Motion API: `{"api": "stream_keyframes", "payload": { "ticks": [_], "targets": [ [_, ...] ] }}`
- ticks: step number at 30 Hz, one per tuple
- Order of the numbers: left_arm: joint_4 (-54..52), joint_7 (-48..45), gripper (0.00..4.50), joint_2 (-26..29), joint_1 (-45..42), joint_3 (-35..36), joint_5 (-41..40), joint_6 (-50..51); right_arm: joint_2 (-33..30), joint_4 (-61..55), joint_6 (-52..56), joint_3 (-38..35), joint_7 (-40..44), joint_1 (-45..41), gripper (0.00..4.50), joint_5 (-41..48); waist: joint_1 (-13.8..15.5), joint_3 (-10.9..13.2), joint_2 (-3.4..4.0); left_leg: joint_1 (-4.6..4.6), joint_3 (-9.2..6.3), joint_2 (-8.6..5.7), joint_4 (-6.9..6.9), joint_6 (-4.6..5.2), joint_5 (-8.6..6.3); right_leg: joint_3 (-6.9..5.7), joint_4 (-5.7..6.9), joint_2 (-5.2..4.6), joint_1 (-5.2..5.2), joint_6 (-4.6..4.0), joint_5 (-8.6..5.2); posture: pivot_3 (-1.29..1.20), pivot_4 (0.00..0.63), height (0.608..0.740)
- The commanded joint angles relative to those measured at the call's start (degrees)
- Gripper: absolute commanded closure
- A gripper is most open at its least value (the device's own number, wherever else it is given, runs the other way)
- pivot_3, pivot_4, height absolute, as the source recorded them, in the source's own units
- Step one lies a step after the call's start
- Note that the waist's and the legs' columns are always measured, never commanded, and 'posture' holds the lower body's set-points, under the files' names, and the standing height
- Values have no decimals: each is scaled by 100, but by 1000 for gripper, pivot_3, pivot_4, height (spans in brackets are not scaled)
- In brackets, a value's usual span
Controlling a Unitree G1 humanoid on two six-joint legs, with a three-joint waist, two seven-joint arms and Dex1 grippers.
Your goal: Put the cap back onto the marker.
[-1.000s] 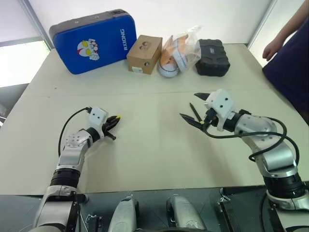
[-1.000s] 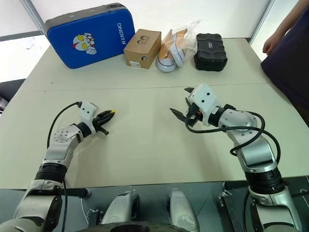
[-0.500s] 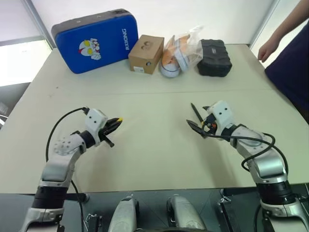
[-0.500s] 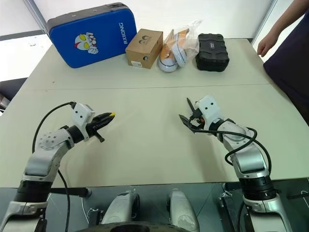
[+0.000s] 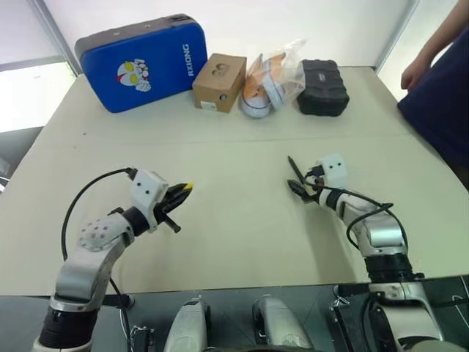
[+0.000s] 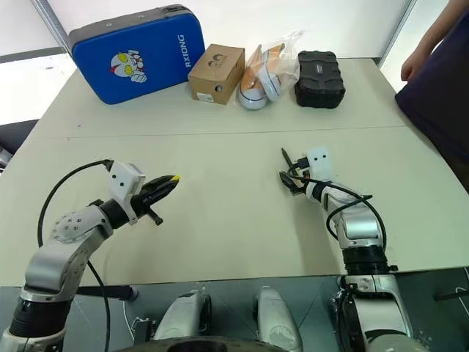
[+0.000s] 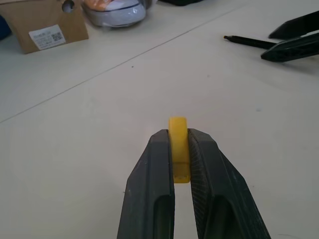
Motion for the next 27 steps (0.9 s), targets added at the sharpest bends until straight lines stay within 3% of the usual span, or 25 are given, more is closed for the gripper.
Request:
{"api": "stream_keyframes", "payload": {
  "ticks": [1,2,5,12,19,27],
  "targets": [
    [-277,79,4437,71,36,190,-56,-2,24,175,-26,37,48,-6,0,-48,-1,-1,-1,1,0,0,0,0,0,0,0,0,1,-1,0,0,150,740],
    [-298,87,4437,74,55,192,-63,2,9,174,-24,63,69,31,0,-77,-1,-1,-2,3,0,0,0,0,0,0,0,0,2,-1,-1,0,150,740],
    [-335,98,4500,87,90,198,-62,-5,-88,83,-23,167,156,224,820,-184,0,-1,-1,13,0,0,-2,0,0,0,0,0,10,-9,-5,0,150,740],
    [-281,81,4500,122,44,182,-61,-41,-181,-276,142,236,295,459,4467,-182,10,-2,-3,38,-1,1,-6,0,0,0,-13,-2,41,-17,-11,0,150,740],
    [-82,-132,4500,203,-87,95,-67,-127,-521,-658,-332,435,823,451,4467,-231,15,-1,-3,36,0,0,-9,0,0,0,-25,-3,42,-20,-13,0,150,740],
    [358,-1279,4500,507,-403,-299,-112,-889,-2177,-1099,-1860,917,3802,-503,4467,-35,-3,21,11,30,9,0,-15,0,-1,0,-28,-2,31,-19,-12,0,150,740]
  ]
}}
